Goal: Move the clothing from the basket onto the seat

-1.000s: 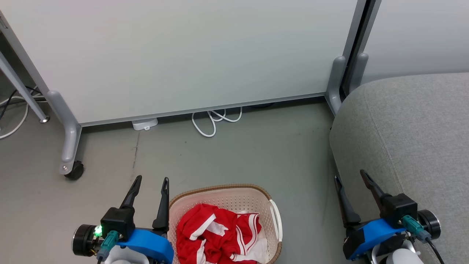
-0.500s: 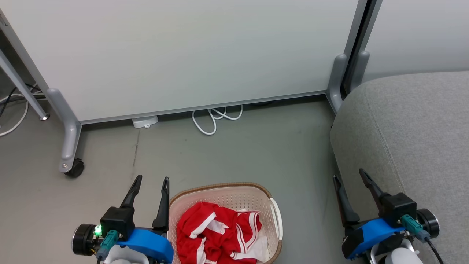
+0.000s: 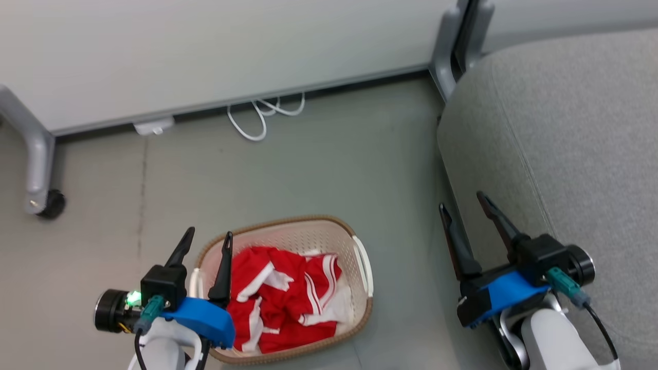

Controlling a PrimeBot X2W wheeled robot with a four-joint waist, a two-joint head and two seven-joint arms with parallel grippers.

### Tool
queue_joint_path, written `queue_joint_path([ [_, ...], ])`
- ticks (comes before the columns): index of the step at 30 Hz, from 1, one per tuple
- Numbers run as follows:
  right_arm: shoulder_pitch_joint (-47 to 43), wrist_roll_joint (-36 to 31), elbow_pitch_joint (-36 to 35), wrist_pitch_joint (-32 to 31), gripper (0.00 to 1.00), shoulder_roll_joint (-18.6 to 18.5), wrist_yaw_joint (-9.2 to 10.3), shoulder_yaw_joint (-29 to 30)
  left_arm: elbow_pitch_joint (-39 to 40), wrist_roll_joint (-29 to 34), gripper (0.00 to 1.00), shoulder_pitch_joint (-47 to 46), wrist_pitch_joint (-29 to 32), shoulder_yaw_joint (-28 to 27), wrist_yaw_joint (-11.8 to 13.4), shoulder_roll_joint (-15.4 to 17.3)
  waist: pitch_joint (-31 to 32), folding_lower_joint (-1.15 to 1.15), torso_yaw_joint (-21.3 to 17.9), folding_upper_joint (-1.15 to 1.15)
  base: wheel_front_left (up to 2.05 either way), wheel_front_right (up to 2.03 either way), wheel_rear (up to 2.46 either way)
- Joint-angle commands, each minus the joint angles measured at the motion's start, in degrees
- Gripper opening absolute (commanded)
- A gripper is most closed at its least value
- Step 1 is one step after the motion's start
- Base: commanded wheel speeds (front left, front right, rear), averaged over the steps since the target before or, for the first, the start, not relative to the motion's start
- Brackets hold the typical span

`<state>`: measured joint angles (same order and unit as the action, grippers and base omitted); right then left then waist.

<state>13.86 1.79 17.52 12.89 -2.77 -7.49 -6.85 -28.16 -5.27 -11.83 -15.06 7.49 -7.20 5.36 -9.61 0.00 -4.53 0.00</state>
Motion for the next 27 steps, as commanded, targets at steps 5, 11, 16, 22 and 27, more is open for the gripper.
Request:
queue_joint_path([
  [5,4.8,1.5,-1.5,0.6,1.00,-0.2,-0.01,-1.6,-5.0,0.6,1.00,-6.7,-0.2,1.8,-0.4,2.6,-12.1,0.00,-5.8,0.00,0.00,0.00,0.00],
  [11,8.7,2.7,-2.3,1.5,1.00,-0.1,-0.01,-3.0,-12.1,1.7,1.00,-13.0,-0.2,6.0,-0.3,6.2,-20.1,0.00,-8.8,0.00,0.00,0.00,0.00],
  [16,11.3,3.8,-2.9,2.0,1.00,-0.1,-0.01,-4.8,-17.3,1.4,1.00,-17.9,-0.2,8.4,-0.3,8.4,-25.7,0.00,-10.7,0.00,0.00,0.00,0.00],
  [22,13.4,5.2,-3.6,2.3,1.00,-0.1,-0.01,-5.9,-22.9,2.3,1.00,-23.2,0.1,11.1,-0.3,10.4,-31.2,0.00,-12.0,0.00,0.00,0.00,0.00],
  [27,14.6,5.9,-4.1,2.4,1.00,-0.1,-0.01,-6.6,-27.4,4.8,1.00,-27.1,1.9,13.0,1.5,11.5,-34.6,0.00,-12.3,0.00,0.00,0.00,0.00],
])
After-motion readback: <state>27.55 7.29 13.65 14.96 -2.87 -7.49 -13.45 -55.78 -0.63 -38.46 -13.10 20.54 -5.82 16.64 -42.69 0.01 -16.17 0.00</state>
